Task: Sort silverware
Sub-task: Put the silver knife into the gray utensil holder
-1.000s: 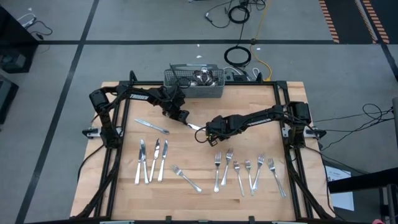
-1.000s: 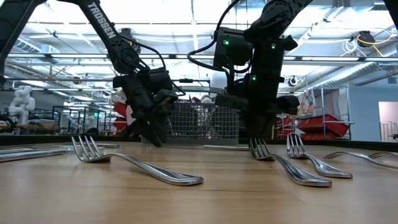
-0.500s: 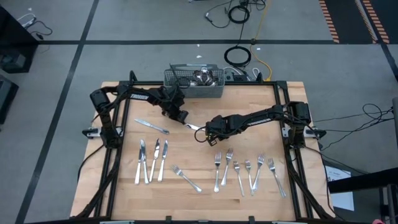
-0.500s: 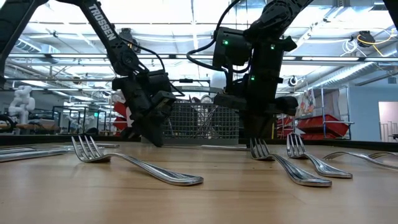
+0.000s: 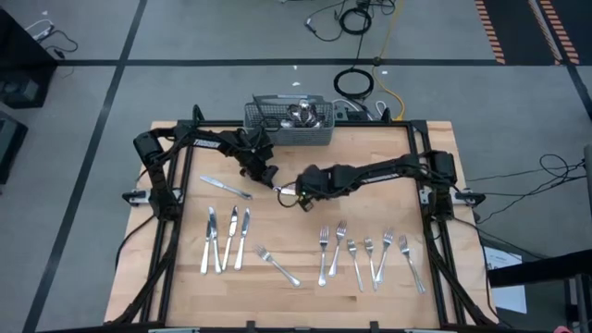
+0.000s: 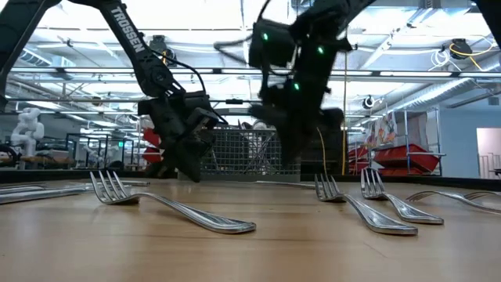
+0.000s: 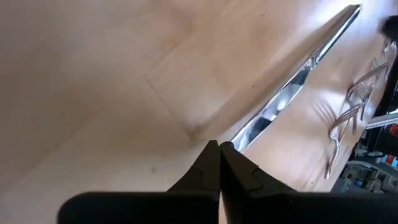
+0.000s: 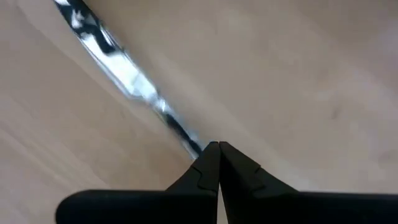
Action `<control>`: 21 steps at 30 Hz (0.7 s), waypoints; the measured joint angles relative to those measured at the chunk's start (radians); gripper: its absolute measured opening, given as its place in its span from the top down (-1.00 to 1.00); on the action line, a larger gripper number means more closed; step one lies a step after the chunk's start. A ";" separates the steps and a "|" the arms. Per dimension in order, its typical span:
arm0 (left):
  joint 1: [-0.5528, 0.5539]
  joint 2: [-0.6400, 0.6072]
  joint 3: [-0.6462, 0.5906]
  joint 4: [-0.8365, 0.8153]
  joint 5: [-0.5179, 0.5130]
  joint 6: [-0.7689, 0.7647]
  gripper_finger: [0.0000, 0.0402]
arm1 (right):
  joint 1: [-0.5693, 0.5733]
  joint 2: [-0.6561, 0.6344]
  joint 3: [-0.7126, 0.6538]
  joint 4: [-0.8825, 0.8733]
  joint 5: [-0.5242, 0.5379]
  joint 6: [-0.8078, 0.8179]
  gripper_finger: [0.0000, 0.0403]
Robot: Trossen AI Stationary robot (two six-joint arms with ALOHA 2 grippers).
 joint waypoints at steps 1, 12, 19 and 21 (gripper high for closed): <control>0.001 0.000 0.000 0.000 0.002 0.003 0.99 | -0.003 0.000 0.022 -0.004 0.006 -0.026 0.99; 0.005 -0.003 0.002 0.005 0.045 0.007 1.00 | -0.024 0.000 0.113 -0.050 -0.065 -0.244 0.42; 0.005 -0.004 0.003 0.004 0.090 -0.007 1.00 | -0.029 0.018 0.114 -0.085 -0.065 -0.261 0.02; 0.006 -0.004 0.003 0.007 0.109 -0.018 1.00 | -0.030 0.029 0.113 -0.076 -0.065 -0.265 -0.03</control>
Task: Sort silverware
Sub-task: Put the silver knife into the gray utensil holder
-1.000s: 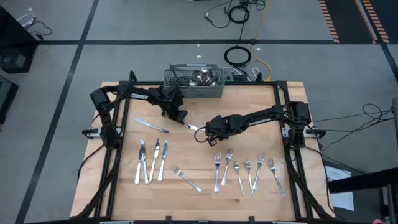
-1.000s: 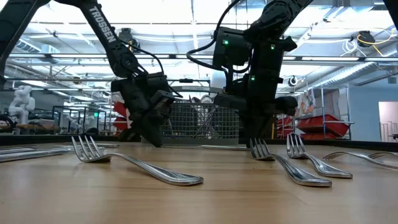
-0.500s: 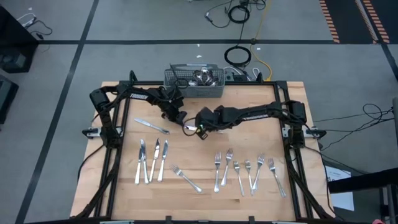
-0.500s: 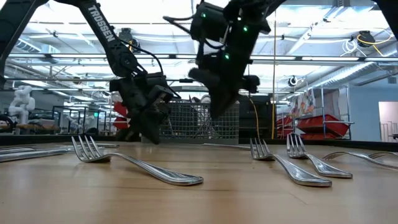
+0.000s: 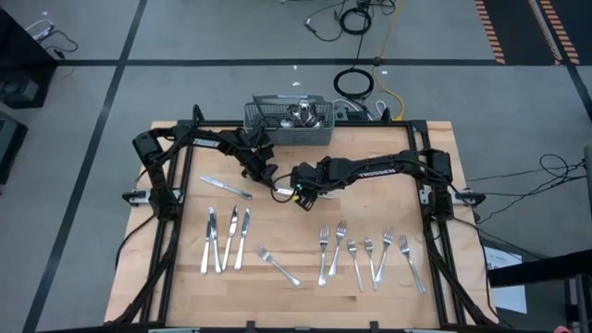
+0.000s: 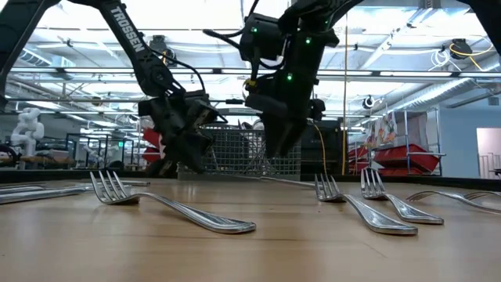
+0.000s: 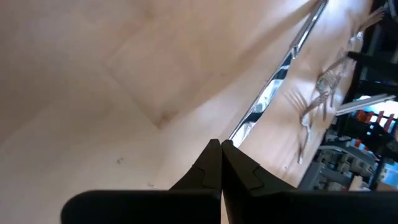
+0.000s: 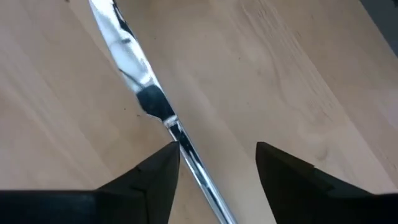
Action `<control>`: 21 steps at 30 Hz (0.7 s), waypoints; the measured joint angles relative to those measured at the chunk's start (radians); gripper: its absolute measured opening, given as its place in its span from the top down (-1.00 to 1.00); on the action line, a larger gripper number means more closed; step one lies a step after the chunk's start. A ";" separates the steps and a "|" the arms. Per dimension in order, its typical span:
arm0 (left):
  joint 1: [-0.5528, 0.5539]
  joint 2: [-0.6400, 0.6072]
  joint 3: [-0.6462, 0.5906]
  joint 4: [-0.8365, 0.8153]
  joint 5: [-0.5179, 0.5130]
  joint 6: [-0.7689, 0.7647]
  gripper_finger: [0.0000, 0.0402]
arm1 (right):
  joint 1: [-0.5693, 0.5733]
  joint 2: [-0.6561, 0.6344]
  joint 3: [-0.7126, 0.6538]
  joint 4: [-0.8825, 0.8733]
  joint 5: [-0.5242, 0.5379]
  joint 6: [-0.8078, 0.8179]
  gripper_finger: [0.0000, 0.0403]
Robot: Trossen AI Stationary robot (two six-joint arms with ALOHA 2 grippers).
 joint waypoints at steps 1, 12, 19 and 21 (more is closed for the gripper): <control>0.000 0.000 0.000 0.000 0.006 0.000 1.00 | 0.000 0.004 0.000 0.004 0.000 -0.001 -0.04; 0.003 -0.013 0.001 0.000 0.022 -0.002 1.00 | -0.001 0.074 -0.003 0.028 -0.043 -0.031 -0.05; 0.003 -0.013 0.001 -0.004 0.051 -0.002 1.00 | -0.002 0.111 -0.003 0.040 -0.057 -0.045 -0.06; 0.001 -0.013 0.001 -0.004 0.064 -0.003 1.00 | -0.004 0.120 -0.001 0.045 -0.055 -0.046 -0.04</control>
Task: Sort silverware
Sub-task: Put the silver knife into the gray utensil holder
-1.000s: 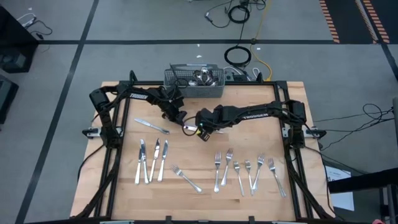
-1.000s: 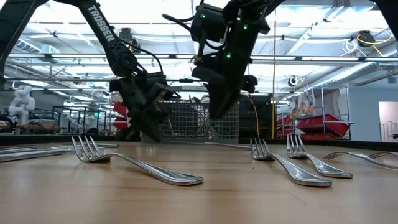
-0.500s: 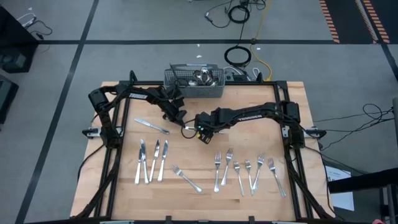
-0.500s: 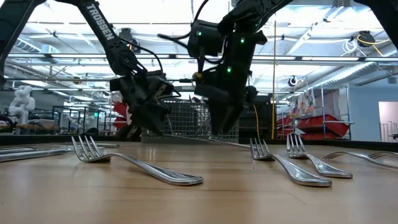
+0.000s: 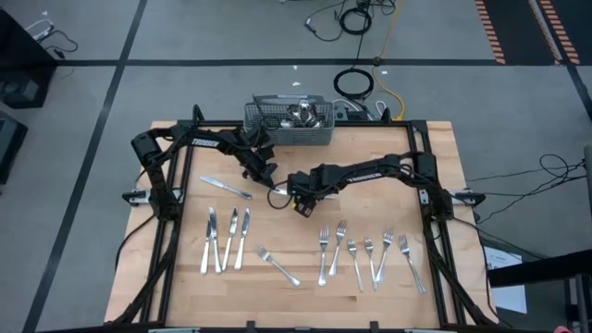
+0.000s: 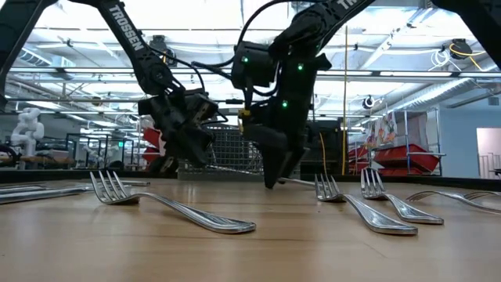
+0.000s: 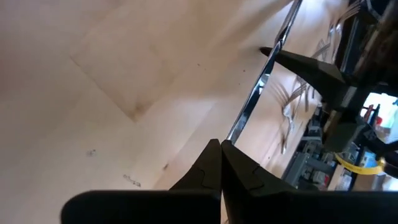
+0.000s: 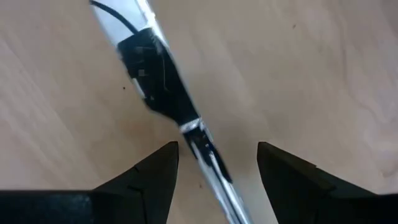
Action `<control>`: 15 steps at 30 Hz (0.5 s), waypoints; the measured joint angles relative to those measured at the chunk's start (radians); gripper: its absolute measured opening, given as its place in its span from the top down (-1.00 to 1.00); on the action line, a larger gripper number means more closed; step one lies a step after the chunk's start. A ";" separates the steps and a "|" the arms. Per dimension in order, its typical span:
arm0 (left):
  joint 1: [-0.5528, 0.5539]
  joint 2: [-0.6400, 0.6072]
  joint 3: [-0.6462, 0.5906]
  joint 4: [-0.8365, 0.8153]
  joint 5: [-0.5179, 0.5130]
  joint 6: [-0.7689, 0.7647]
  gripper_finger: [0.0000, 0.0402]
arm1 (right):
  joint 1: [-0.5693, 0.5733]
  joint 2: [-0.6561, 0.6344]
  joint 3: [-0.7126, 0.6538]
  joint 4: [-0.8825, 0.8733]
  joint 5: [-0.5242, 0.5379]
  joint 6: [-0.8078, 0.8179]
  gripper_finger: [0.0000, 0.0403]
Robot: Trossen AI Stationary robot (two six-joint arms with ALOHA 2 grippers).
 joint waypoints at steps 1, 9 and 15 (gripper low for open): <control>-0.002 0.000 0.001 0.000 0.004 0.000 1.00 | -0.002 0.002 0.000 0.002 -0.001 0.002 -0.01; -0.010 0.000 0.011 0.004 0.032 0.004 1.00 | 0.002 0.019 0.003 0.008 -0.010 0.009 0.73; -0.007 -0.002 0.041 0.015 0.085 0.011 0.94 | 0.001 0.020 0.002 0.008 0.003 0.062 0.89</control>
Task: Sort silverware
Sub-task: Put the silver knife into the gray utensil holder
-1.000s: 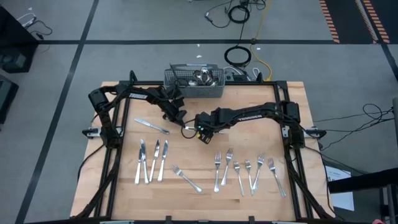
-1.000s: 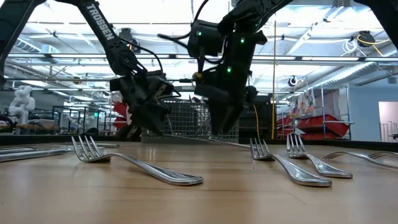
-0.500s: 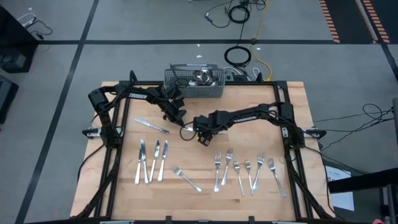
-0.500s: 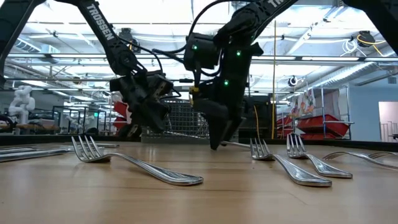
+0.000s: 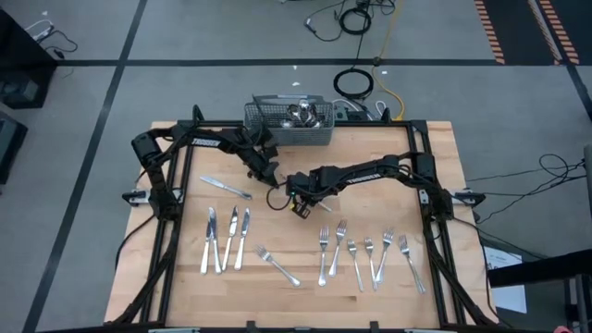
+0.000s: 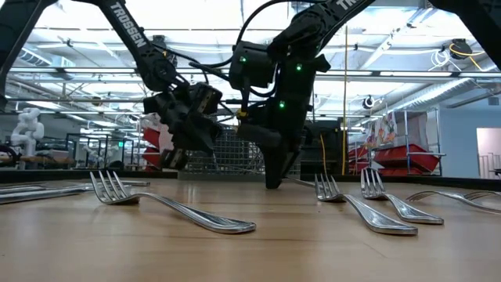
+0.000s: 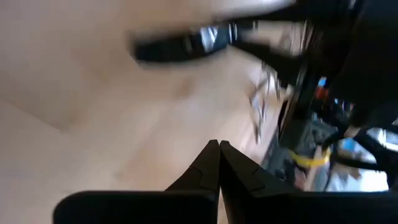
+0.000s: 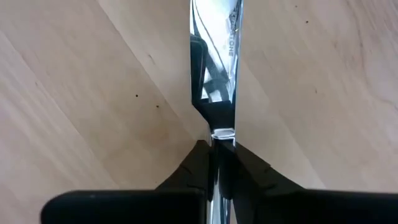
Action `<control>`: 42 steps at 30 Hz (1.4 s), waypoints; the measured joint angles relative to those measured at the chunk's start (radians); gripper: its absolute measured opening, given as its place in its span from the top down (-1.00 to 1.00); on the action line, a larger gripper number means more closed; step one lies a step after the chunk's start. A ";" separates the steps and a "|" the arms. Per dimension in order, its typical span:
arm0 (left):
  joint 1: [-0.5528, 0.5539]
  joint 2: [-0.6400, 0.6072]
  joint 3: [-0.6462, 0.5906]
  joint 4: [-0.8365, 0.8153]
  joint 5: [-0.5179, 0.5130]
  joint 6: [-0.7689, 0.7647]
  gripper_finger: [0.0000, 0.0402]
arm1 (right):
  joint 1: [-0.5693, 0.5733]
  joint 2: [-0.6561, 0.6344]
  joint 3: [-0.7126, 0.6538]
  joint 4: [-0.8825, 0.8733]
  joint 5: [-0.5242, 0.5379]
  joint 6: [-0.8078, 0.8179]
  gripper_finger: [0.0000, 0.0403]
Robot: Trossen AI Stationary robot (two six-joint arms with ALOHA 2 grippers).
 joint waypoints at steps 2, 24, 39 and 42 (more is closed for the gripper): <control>0.010 0.000 0.008 0.013 -0.011 0.016 0.88 | 0.000 0.000 0.000 -0.002 -0.001 0.000 0.89; 0.257 -0.317 0.006 -0.004 0.225 0.015 0.58 | 0.006 -0.022 -0.007 0.077 0.013 0.013 0.89; 0.472 -0.781 0.006 0.055 0.075 0.015 0.58 | -0.150 -0.052 0.405 0.221 0.166 -0.248 0.89; 0.494 -0.823 0.006 0.065 0.028 0.016 0.58 | -0.211 -0.052 0.451 0.324 0.160 -0.280 0.89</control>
